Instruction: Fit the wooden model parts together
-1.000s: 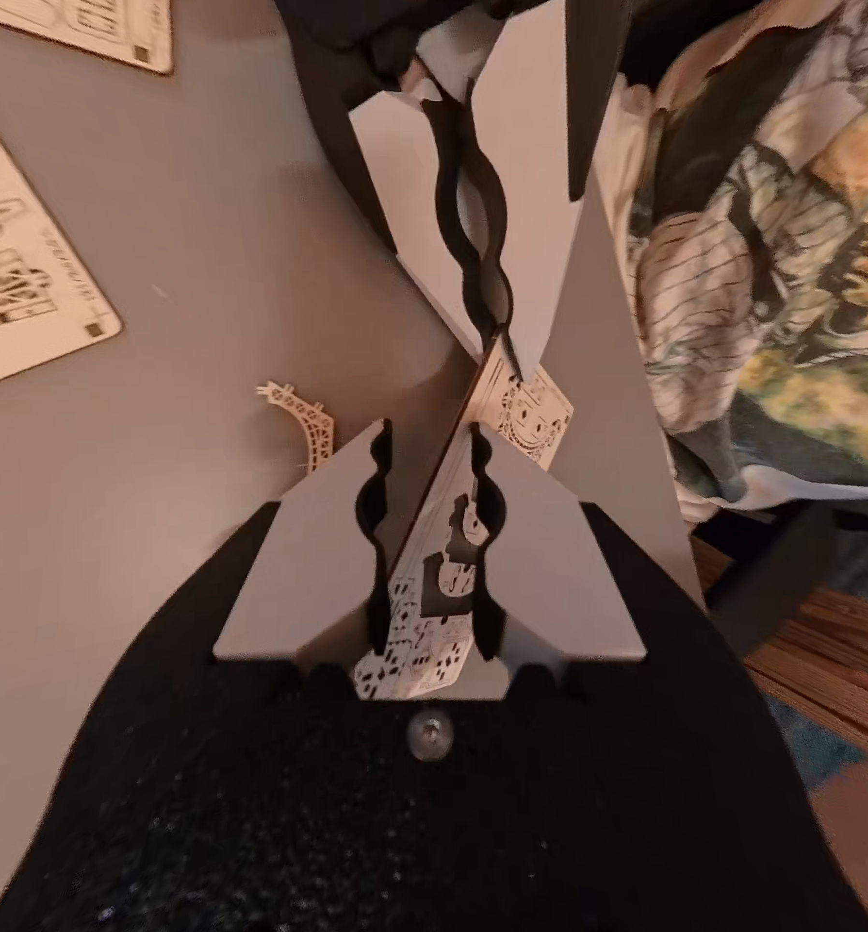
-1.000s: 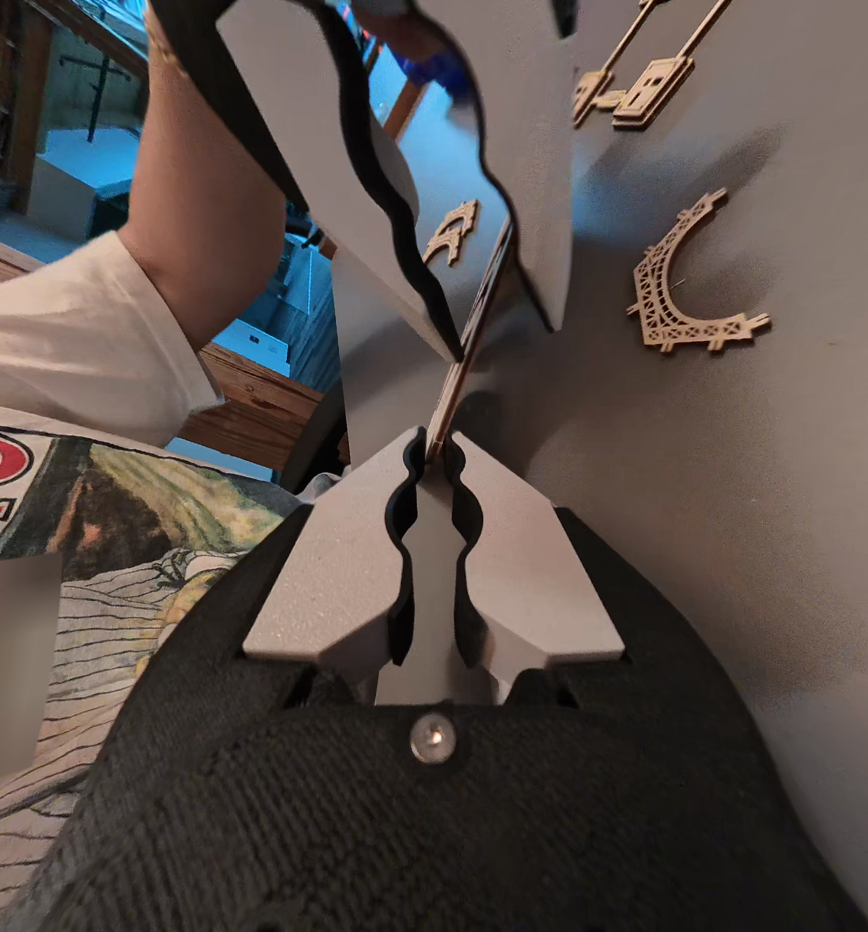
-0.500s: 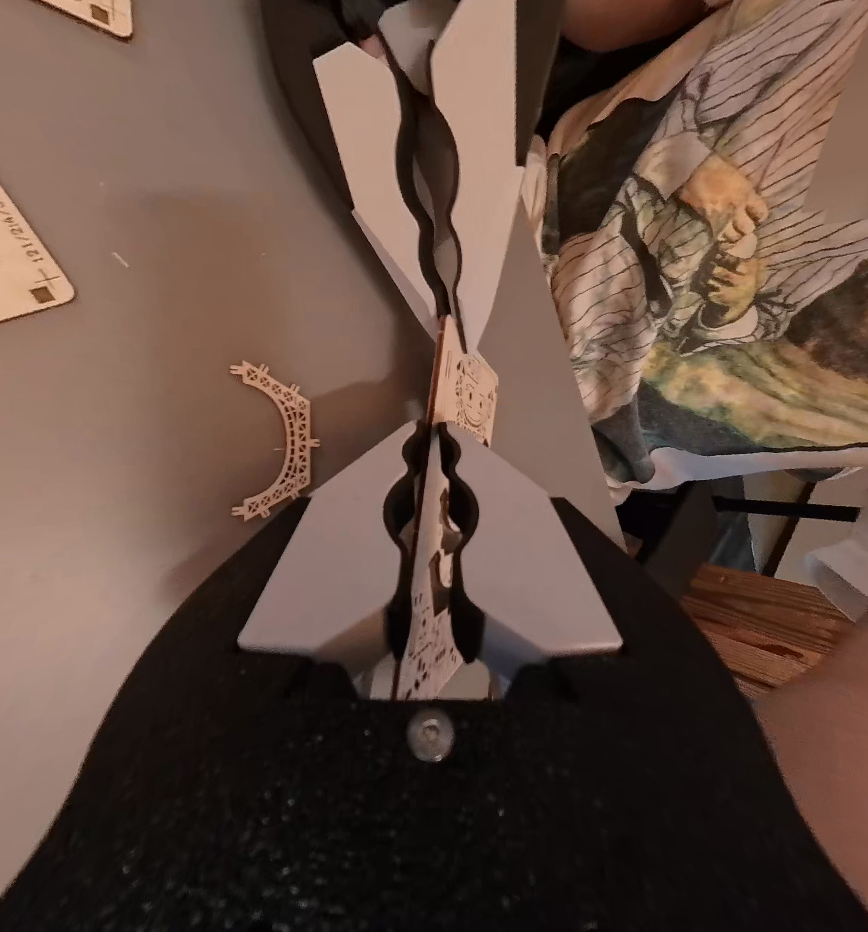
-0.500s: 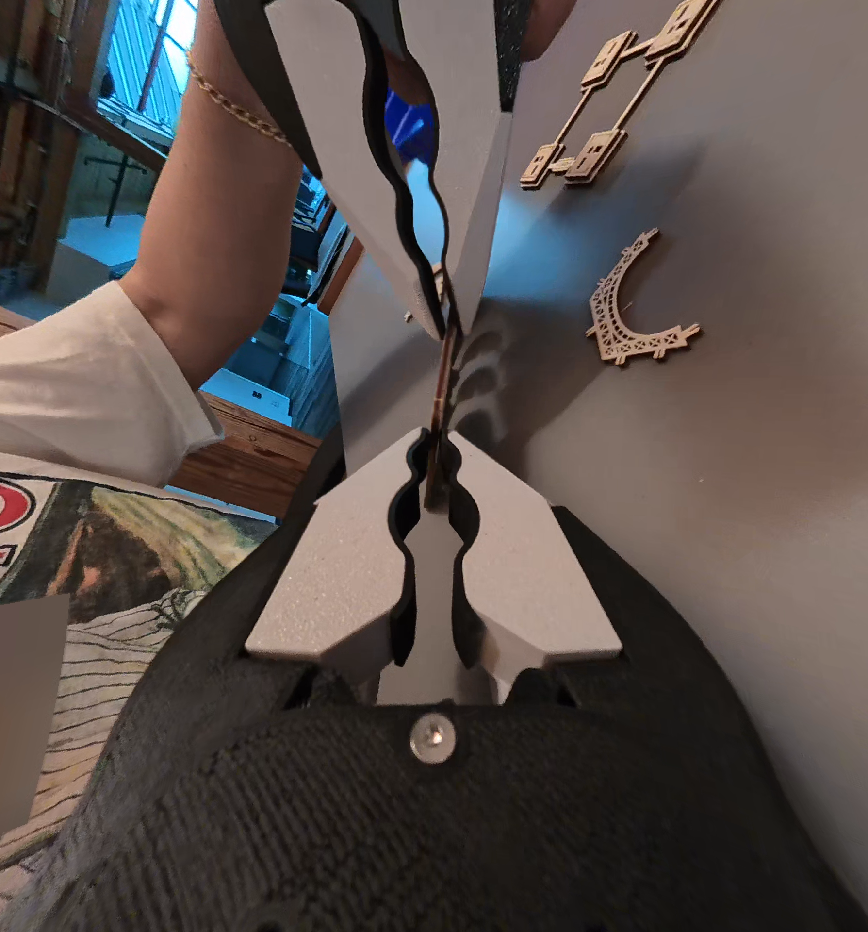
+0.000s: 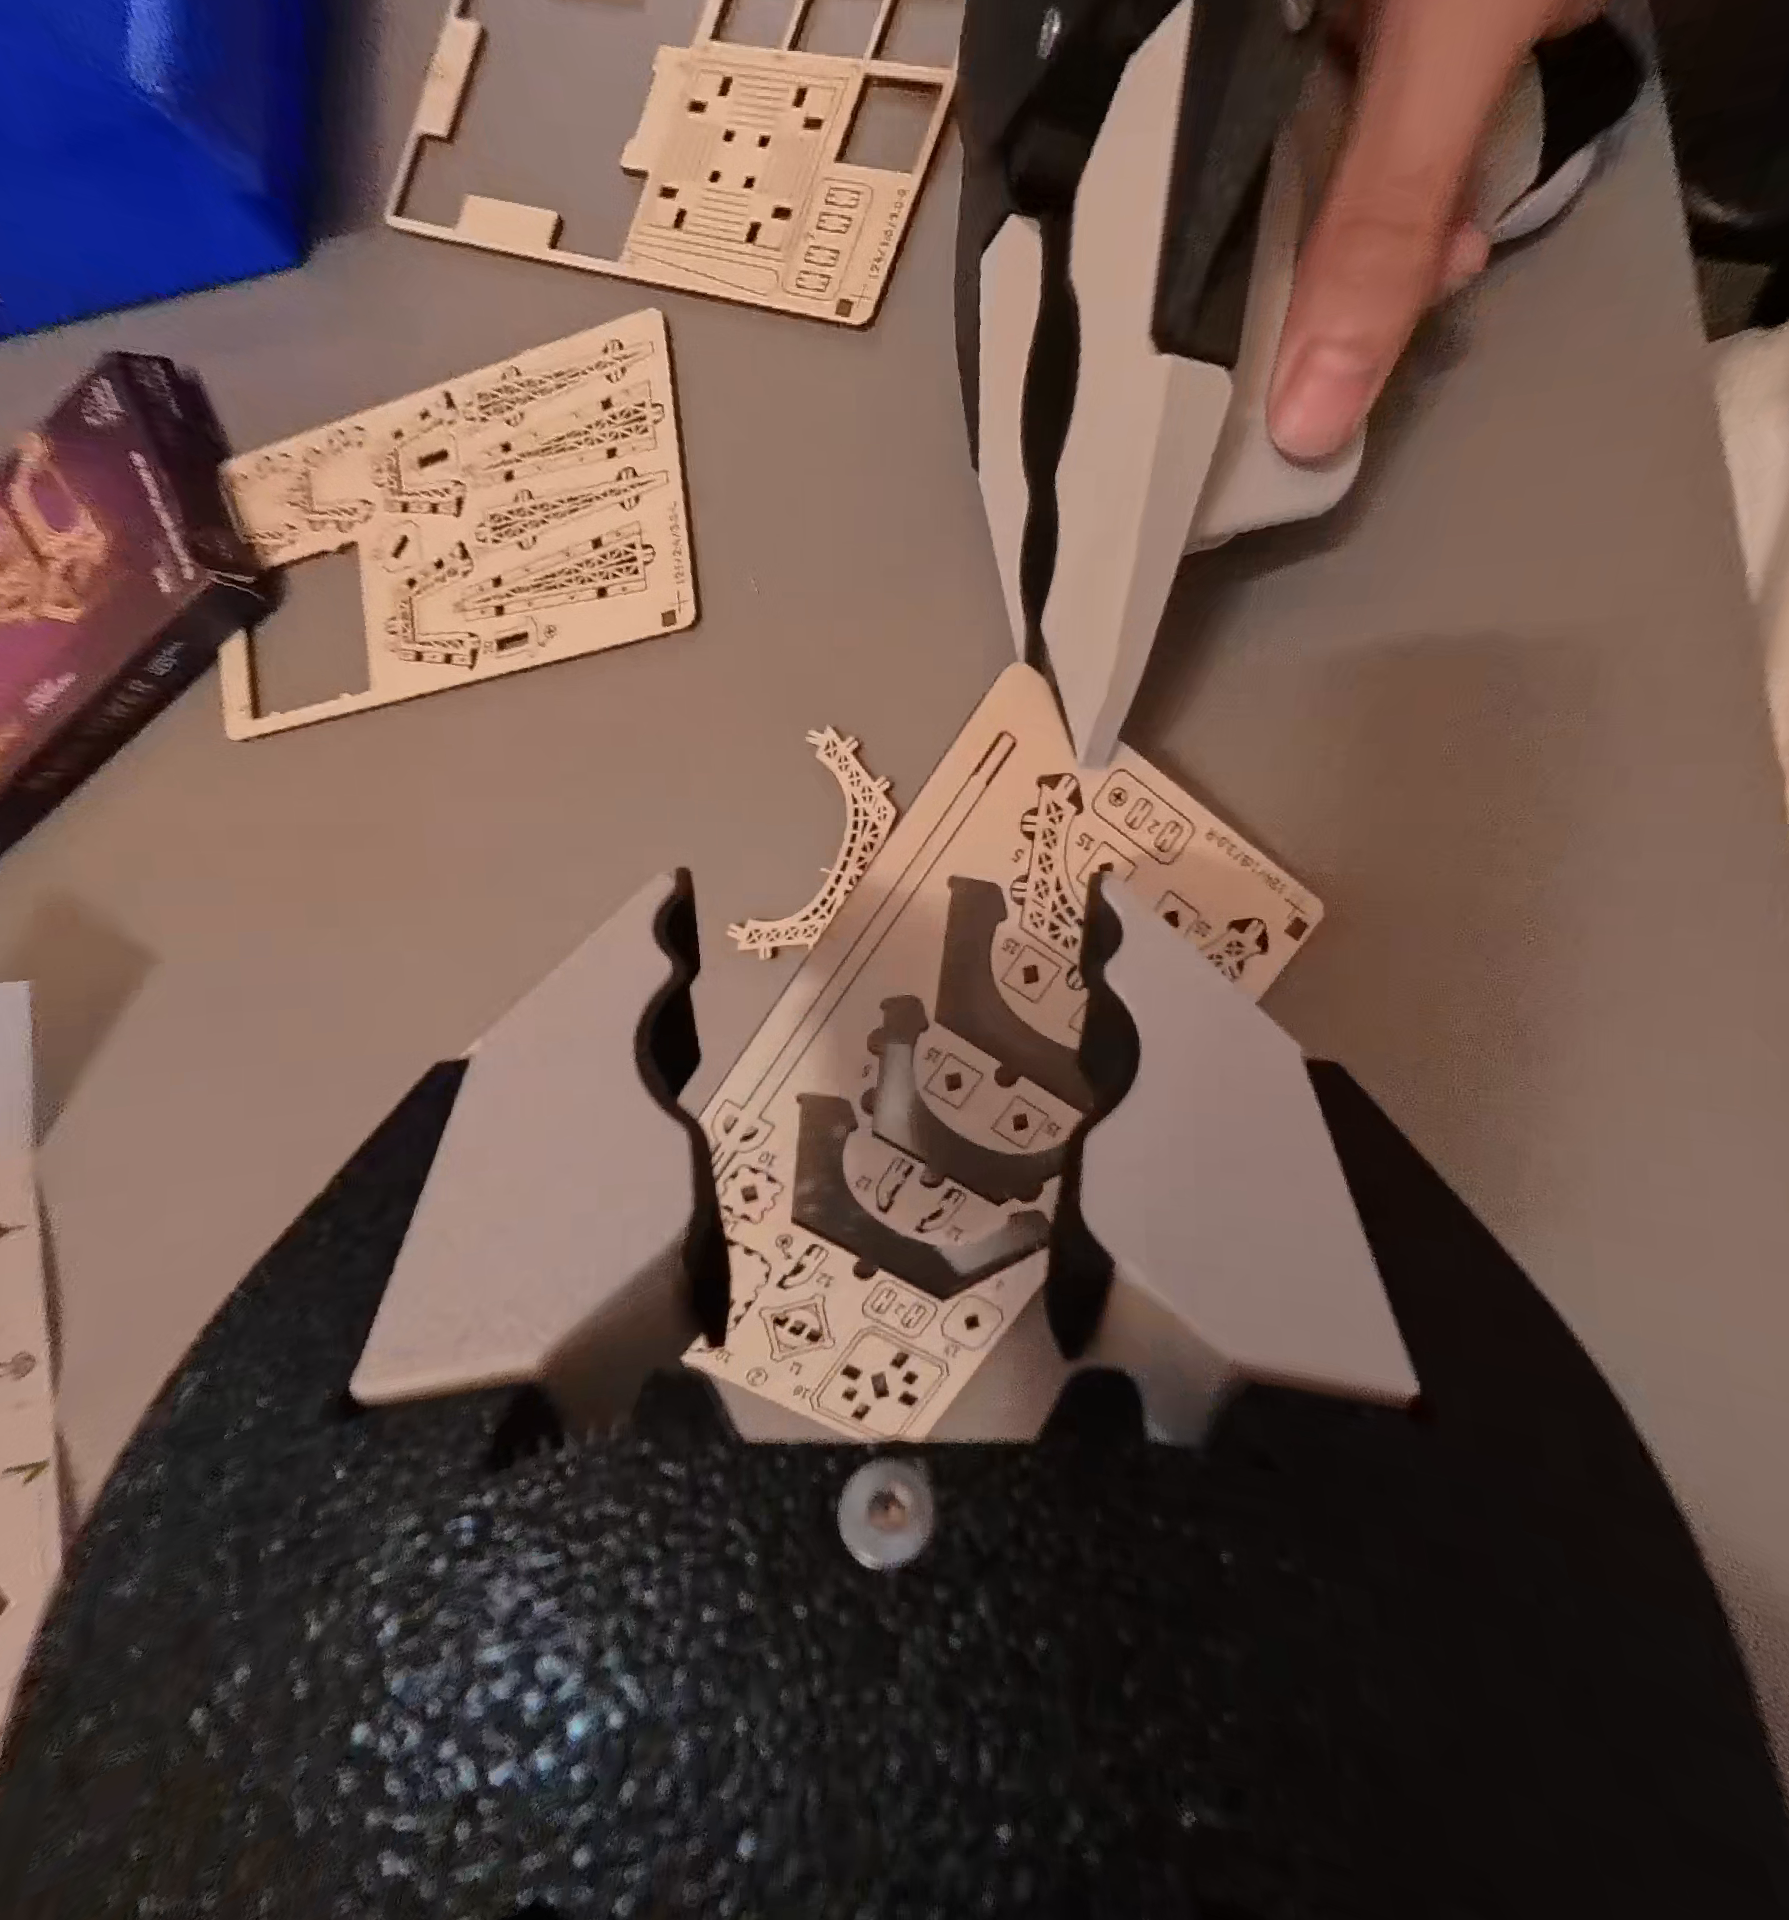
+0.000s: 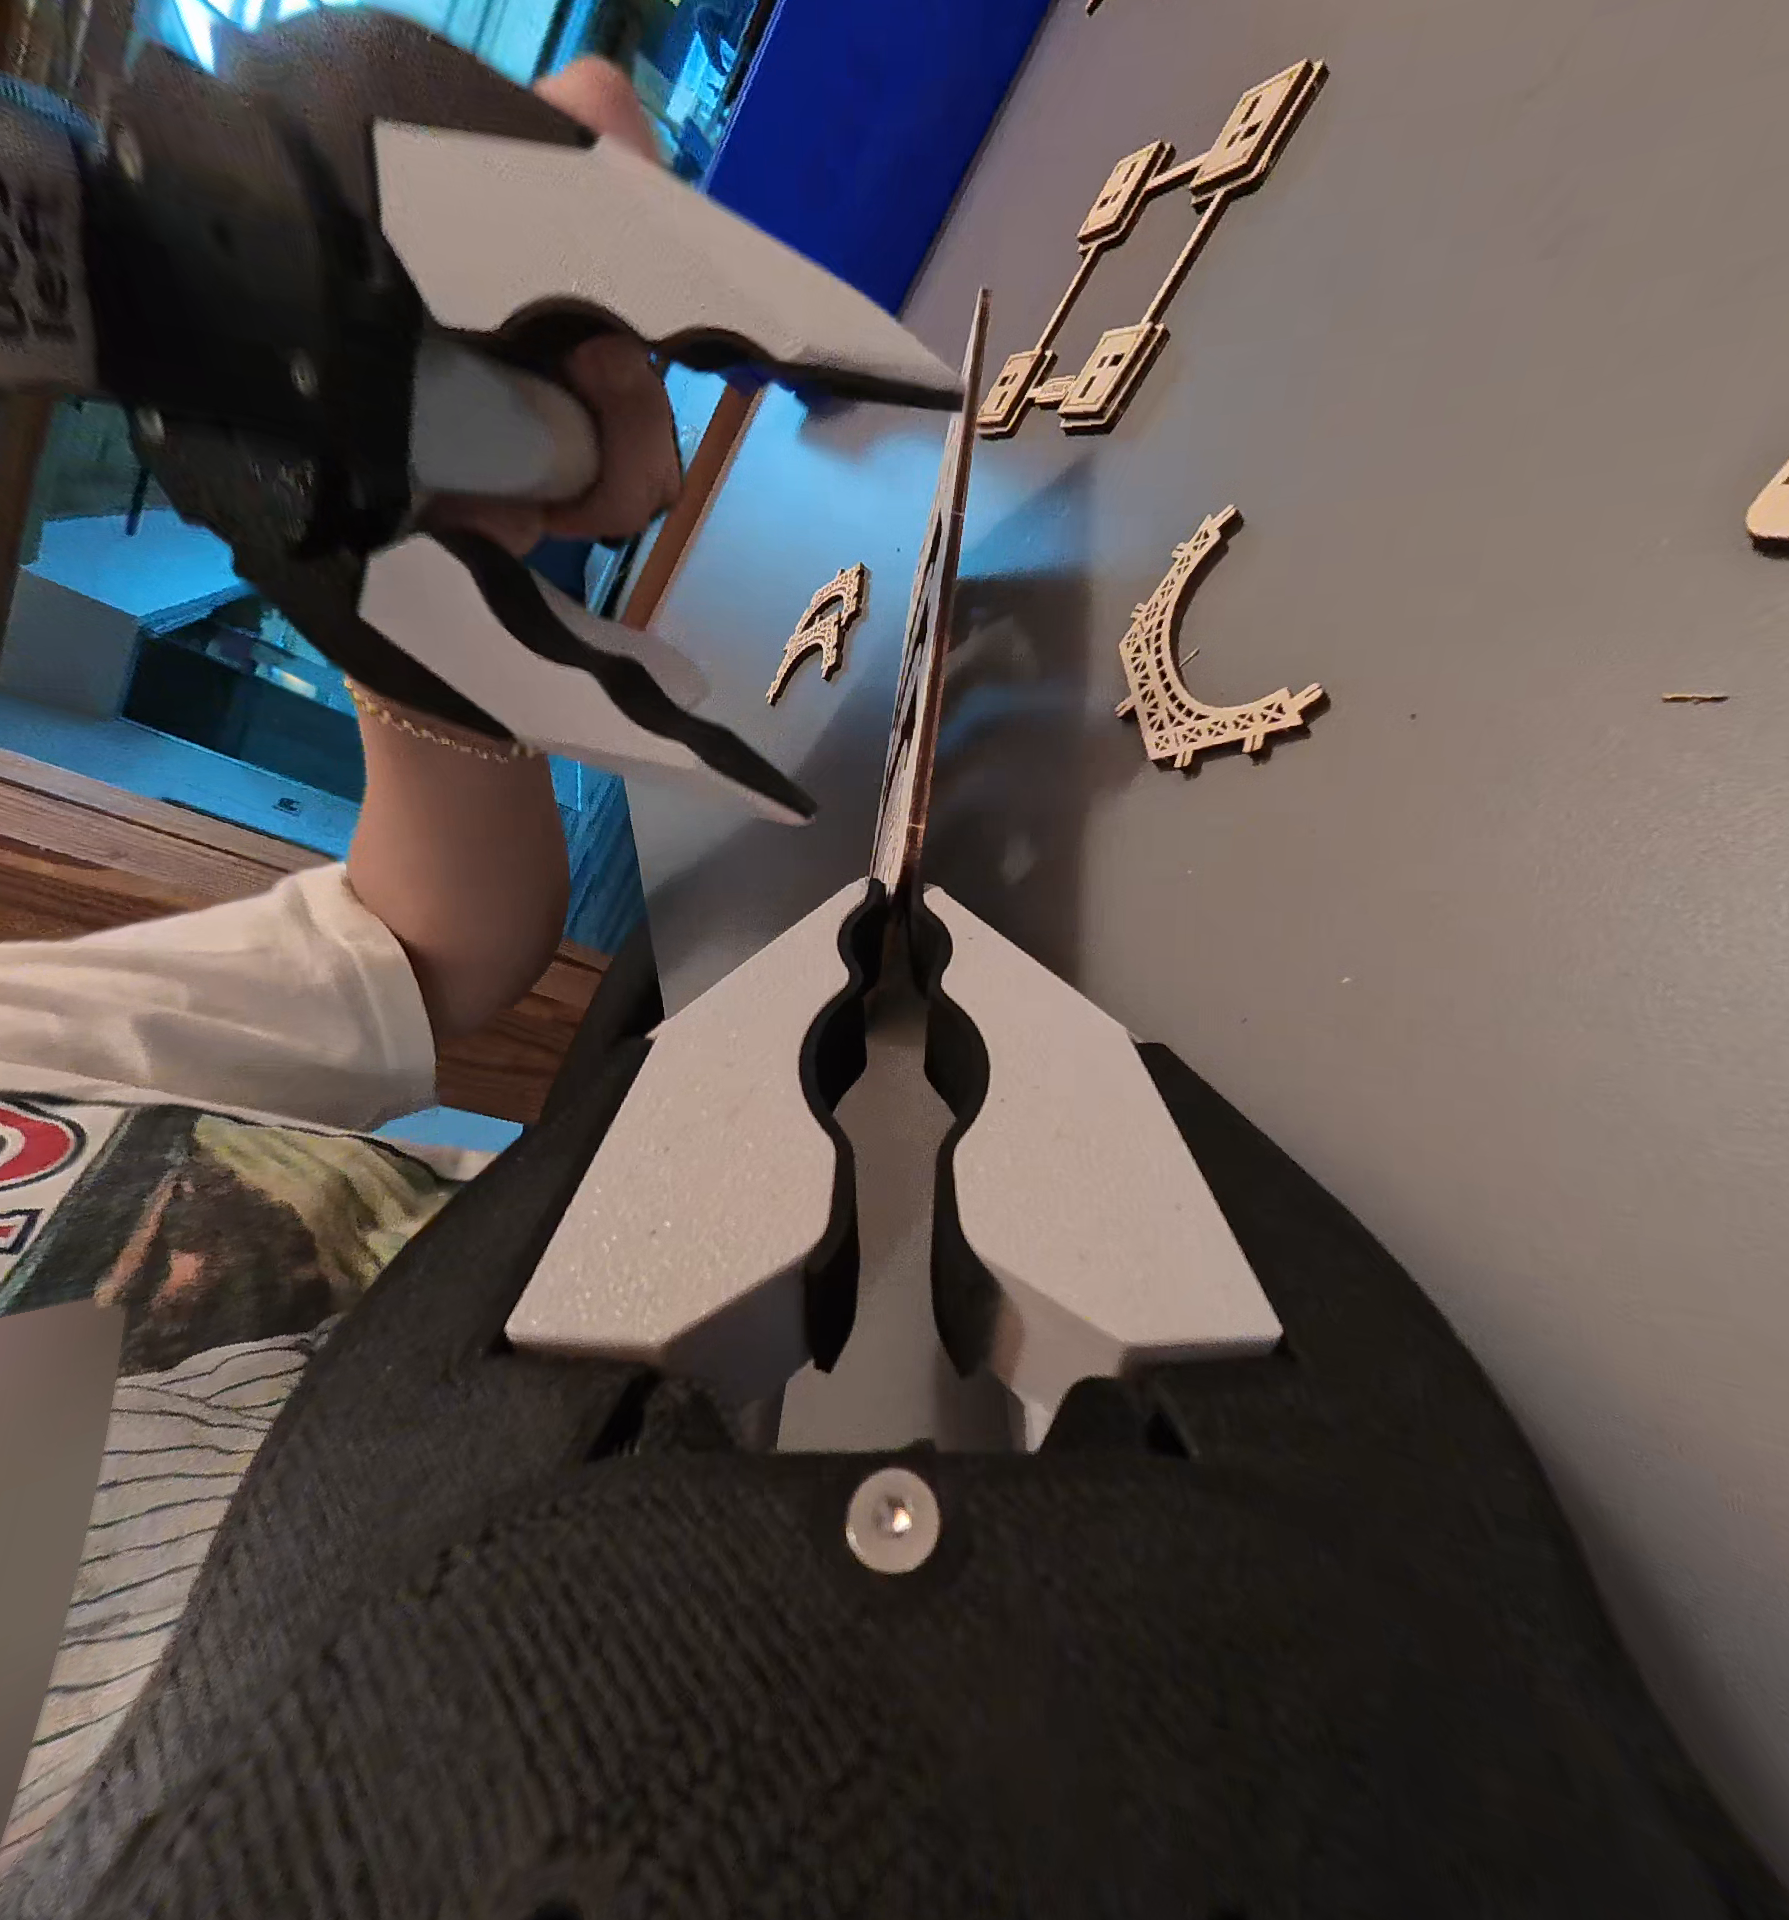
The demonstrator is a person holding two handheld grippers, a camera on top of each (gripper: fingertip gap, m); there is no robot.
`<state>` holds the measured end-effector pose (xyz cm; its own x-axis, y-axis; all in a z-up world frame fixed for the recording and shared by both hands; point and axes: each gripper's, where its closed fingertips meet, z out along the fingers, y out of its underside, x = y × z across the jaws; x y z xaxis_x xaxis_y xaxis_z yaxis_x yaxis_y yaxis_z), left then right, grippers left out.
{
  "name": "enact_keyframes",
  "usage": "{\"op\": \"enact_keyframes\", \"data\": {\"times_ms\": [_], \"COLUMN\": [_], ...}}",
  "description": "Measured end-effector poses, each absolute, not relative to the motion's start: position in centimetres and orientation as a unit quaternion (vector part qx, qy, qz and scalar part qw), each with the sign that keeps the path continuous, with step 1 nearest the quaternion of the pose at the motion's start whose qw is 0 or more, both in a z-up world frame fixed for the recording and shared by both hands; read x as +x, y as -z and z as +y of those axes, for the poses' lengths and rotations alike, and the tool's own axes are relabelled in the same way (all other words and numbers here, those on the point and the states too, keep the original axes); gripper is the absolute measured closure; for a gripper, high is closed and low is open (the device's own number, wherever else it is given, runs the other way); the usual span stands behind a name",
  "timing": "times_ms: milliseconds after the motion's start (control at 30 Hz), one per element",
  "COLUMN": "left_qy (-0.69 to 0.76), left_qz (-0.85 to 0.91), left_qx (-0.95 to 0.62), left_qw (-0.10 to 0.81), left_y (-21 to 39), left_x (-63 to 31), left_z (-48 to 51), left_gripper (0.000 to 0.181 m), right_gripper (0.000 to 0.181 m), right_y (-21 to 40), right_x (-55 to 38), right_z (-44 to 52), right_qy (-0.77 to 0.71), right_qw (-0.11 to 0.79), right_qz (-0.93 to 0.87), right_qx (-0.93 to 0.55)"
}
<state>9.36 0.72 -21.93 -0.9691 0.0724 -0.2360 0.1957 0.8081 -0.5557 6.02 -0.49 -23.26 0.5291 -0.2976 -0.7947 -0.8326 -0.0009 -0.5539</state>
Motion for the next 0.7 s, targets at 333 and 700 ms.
{"op": "enact_keyframes", "data": {"times_ms": [333, 700], "left_qy": [0.316, 0.275], "left_qz": [0.94, 0.949], "left_qx": [0.073, 0.097], "left_qw": [0.11, 0.119], "left_y": [22.4, 23.0], "left_x": [9.8, 10.4], "left_z": [-0.7, -0.9], "left_gripper": [0.111, 0.1], "right_gripper": [0.18, 0.179], "right_y": [23.2, 23.5], "right_x": [6.1, 6.0], "right_z": [-0.5, -0.4], "right_qy": [-0.236, -0.237], "right_qw": [0.566, 0.557], "right_qz": [0.424, 0.423], "right_qx": [-0.667, -0.674]}}
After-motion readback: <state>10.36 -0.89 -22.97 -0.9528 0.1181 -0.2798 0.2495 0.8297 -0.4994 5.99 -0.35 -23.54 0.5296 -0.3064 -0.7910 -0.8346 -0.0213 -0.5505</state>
